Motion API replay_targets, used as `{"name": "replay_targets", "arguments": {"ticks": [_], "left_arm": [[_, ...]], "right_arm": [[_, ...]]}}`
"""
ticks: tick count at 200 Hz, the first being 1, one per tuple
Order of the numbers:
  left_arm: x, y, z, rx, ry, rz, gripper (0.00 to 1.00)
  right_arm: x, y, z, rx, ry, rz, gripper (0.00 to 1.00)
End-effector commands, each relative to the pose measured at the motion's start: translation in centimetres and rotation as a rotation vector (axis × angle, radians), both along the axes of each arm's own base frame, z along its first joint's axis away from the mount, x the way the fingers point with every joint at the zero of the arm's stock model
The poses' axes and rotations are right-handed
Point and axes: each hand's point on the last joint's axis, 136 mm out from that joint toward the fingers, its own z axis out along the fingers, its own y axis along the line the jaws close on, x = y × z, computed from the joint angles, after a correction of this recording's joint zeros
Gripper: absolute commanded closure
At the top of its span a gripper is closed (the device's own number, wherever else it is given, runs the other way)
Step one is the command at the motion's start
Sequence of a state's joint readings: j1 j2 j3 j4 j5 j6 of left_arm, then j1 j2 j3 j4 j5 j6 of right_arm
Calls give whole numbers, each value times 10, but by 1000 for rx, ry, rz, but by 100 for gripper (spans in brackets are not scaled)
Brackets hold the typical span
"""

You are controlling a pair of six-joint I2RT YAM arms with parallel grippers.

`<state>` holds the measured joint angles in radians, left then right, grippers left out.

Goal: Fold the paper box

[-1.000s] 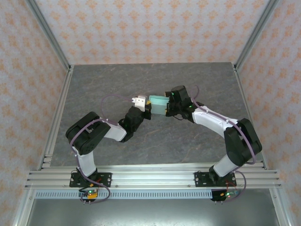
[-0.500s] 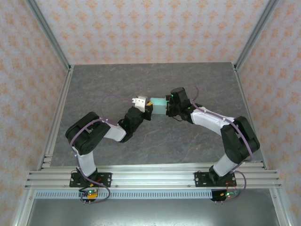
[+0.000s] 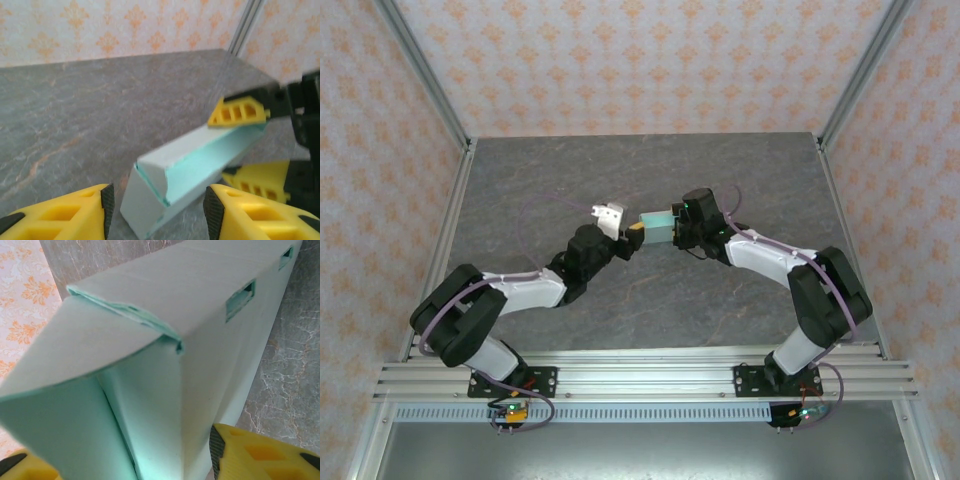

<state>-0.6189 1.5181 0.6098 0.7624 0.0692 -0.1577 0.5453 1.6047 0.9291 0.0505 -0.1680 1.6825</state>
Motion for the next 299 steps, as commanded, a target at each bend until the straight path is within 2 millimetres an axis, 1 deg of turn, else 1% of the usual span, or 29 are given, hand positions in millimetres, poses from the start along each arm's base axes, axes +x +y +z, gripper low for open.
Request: {"name": "replay_targets", "arguments": {"ticks": [1,16,26,42,59,86,130,159,179,194,205,246,271,280,299], "left_arm": [[13,7,1,-44,59,31,47],[25,13,-2,-78,79,75,45],[33,15,-7,-88,108,99,44],[43,12,-15,-89,147,112,44],[47,8,-26,-92,168,108,44],[45,0,-41,-117,199,76,44],[40,3,-56,-92,236,72,44],[34,7,-80,-53,276,79,44],[32,11,-93,-25,294,90,44],[30,13,-96,-7,295,92,44],[30,15,-98,0,297,99,44],[30,16,-99,12,297,103,45],[31,17,-100,17,299,106,45],[31,18,-99,19,295,110,45],[31,18,-100,17,296,114,45]], "right_arm": [[-19,-18,-48,-110,119,-17,47],[-19,-18,-50,-110,123,-15,47],[-19,-17,-51,-111,125,-12,47],[-20,-17,-55,-115,132,-9,47],[-20,-15,-56,-110,137,-2,47],[-21,-14,-59,-110,143,7,47],[-23,-13,-63,-106,154,16,48],[-21,-9,-63,-102,147,30,46],[-17,-7,-52,-106,115,54,42],[-18,-10,-45,-123,113,53,39],[-14,-10,-36,-120,92,55,39],[-11,-1,-6,-74,52,85,35],[-9,9,19,-31,16,120,26],[-10,9,26,-28,10,123,23],[-13,1,32,-51,6,105,20]]}}
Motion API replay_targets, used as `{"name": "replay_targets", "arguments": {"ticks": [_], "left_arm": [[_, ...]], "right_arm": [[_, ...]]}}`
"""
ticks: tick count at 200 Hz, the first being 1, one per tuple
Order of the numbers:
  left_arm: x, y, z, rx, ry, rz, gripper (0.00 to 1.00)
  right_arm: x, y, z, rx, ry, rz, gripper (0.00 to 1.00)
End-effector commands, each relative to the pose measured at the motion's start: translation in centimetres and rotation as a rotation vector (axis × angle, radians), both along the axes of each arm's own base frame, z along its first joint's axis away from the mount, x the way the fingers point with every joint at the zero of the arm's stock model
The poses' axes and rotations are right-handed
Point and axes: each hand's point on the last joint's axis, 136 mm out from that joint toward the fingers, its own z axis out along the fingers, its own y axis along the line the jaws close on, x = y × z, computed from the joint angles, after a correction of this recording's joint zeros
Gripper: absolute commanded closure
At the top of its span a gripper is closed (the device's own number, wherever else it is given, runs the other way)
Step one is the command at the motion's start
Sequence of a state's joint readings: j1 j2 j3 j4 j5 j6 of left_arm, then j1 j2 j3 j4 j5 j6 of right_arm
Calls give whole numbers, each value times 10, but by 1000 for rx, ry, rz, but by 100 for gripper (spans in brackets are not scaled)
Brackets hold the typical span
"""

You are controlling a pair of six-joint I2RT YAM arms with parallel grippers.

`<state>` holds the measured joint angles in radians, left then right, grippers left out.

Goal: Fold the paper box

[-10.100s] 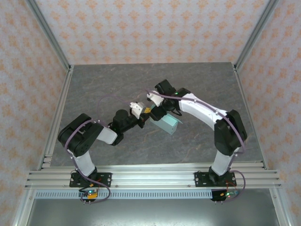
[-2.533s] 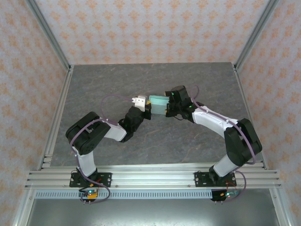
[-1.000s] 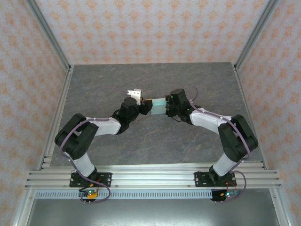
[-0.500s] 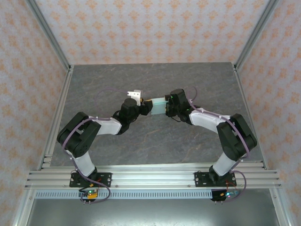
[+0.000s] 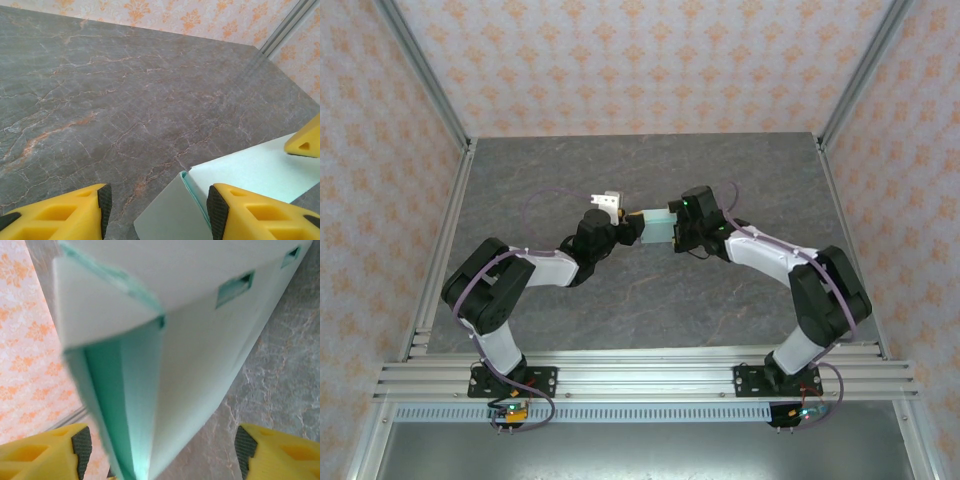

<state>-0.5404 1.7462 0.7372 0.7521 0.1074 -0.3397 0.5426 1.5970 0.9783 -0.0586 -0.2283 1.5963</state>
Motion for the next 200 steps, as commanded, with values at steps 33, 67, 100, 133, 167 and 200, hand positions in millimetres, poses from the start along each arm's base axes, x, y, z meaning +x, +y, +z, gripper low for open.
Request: {"name": "replay_targets", "arguments": {"ticks": [33,67,100,133,167,200], "left_arm": [[-13,12,-51,106,123,11,45],[-10,9,-49,94,123,5,45],[-6,6,-15,21,109,0,45],[1,10,47,-46,35,10,44],[9,4,72,-63,14,-22,44],[17,-2,39,-58,59,-20,43]], "right_arm": [[-17,-17,3,-69,42,-11,19],[-27,-23,-51,-86,140,-20,29],[-30,-13,-66,-68,186,19,30],[-29,-19,-64,-109,184,18,30],[-29,-16,-67,-103,195,27,30],[-28,-11,-68,-83,201,37,30]]}}
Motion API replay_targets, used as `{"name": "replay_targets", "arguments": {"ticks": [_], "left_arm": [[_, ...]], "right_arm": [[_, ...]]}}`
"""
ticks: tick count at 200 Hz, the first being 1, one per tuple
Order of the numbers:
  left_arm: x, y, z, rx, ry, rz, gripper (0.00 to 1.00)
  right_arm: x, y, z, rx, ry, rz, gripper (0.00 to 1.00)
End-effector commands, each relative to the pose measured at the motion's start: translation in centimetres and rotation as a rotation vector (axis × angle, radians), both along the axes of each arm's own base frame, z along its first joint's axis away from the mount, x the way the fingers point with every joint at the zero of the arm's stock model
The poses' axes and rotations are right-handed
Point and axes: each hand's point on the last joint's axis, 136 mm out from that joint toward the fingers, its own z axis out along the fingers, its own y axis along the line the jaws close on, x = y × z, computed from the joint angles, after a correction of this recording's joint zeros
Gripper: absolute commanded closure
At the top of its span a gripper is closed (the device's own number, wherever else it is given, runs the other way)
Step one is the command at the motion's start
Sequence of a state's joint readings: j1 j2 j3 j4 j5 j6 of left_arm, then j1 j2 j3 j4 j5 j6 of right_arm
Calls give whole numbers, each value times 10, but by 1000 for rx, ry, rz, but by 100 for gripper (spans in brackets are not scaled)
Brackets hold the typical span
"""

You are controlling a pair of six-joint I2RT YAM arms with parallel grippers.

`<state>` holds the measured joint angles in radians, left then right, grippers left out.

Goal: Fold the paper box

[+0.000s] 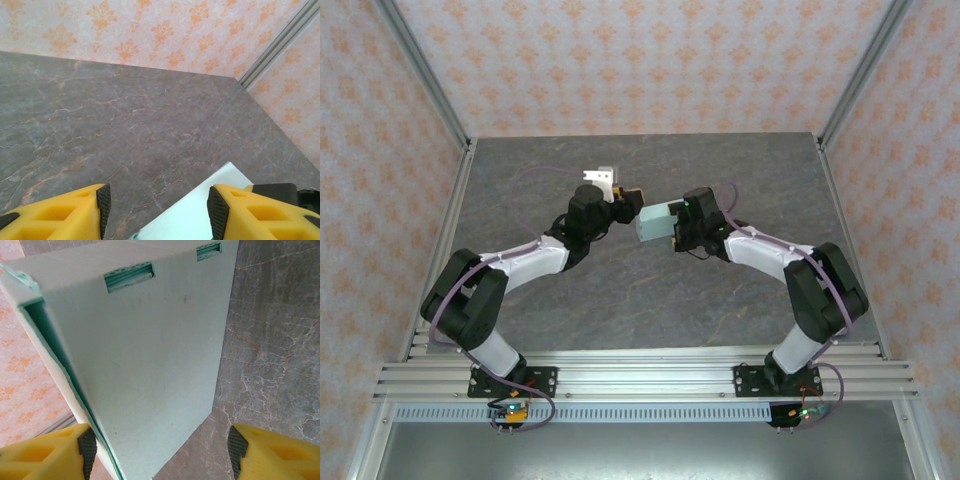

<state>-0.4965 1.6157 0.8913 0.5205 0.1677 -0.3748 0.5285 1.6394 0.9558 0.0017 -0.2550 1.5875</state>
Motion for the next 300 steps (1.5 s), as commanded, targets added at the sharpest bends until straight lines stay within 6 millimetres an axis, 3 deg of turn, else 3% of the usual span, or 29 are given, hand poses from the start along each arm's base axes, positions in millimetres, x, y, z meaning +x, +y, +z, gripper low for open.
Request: {"name": "replay_targets", "arguments": {"ticks": [1,38,72,112,130,147,175,190,207,243,257,277,300], "left_arm": [[2,-6,-36,13,81,-21,43],[-9,-5,-94,46,184,-23,44],[-18,16,-133,104,251,58,44],[-21,18,-134,96,252,64,44],[-21,17,-133,96,251,58,44],[-21,16,-134,98,249,53,44],[-21,16,-137,105,248,51,44],[-21,14,-137,114,245,37,44],[-22,16,-136,130,237,38,44],[-23,15,-137,147,236,26,44],[-23,16,-139,150,237,32,44],[-23,15,-141,134,244,36,44],[-23,17,-143,116,246,52,44]], "right_arm": [[-32,-11,-52,-93,191,27,30],[-25,-8,-38,-90,168,32,30],[-9,-4,-11,-37,124,27,26],[4,-30,21,-34,66,-12,23],[9,-41,24,-77,48,-19,21],[8,-51,4,-130,69,-37,18],[5,-56,-51,-86,167,-49,18],[4,-53,-59,-49,184,-36,18],[6,-55,-45,-52,167,-36,18],[28,-62,20,-86,34,-32,16],[39,-60,34,-91,5,-18,14],[52,-55,30,-41,22,-13,14],[49,-56,4,-29,81,-31,14]]}}
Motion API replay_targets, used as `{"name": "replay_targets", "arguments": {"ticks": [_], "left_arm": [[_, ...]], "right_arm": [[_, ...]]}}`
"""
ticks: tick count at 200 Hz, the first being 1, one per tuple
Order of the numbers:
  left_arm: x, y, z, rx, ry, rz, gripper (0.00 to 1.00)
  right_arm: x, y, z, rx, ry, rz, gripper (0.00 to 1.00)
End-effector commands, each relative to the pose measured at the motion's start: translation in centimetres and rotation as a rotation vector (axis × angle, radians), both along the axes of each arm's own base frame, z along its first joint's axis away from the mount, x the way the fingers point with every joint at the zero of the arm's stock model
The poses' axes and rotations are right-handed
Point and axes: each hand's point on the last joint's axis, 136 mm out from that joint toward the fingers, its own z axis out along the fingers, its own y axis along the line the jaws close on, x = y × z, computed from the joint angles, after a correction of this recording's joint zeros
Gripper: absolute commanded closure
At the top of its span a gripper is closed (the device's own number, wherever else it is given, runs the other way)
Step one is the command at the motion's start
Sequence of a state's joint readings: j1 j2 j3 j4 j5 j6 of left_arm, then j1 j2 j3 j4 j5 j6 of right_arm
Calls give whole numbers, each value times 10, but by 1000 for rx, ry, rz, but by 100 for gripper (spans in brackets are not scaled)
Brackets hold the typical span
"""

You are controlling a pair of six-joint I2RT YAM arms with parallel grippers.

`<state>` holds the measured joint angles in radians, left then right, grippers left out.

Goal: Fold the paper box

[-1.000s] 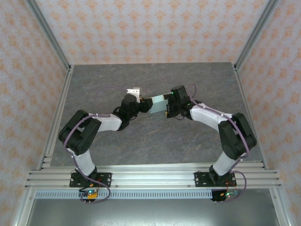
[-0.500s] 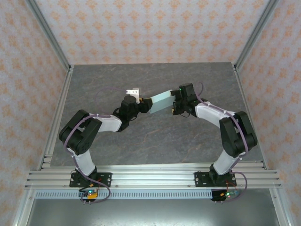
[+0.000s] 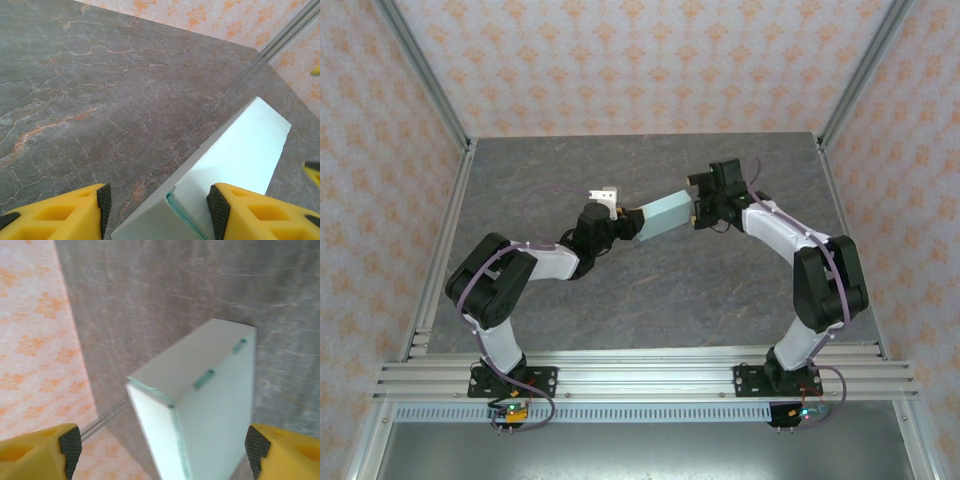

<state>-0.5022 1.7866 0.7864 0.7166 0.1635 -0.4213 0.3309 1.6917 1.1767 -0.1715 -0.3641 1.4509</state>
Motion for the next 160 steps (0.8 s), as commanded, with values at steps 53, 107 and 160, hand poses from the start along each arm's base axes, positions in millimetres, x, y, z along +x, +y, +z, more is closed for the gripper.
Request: {"name": "replay_targets", "arguments": {"ticks": [53,107,160], "left_arm": [[-21,19,-64,151,157,25,44],[-26,17,-55,209,99,-35,44],[-66,-20,-32,310,-46,-325,44]], "right_arm": [[-49,-19,-78,-35,203,-24,14],[-49,-39,-44,-62,157,-24,13],[-56,-92,-24,-120,126,-117,12]]}}
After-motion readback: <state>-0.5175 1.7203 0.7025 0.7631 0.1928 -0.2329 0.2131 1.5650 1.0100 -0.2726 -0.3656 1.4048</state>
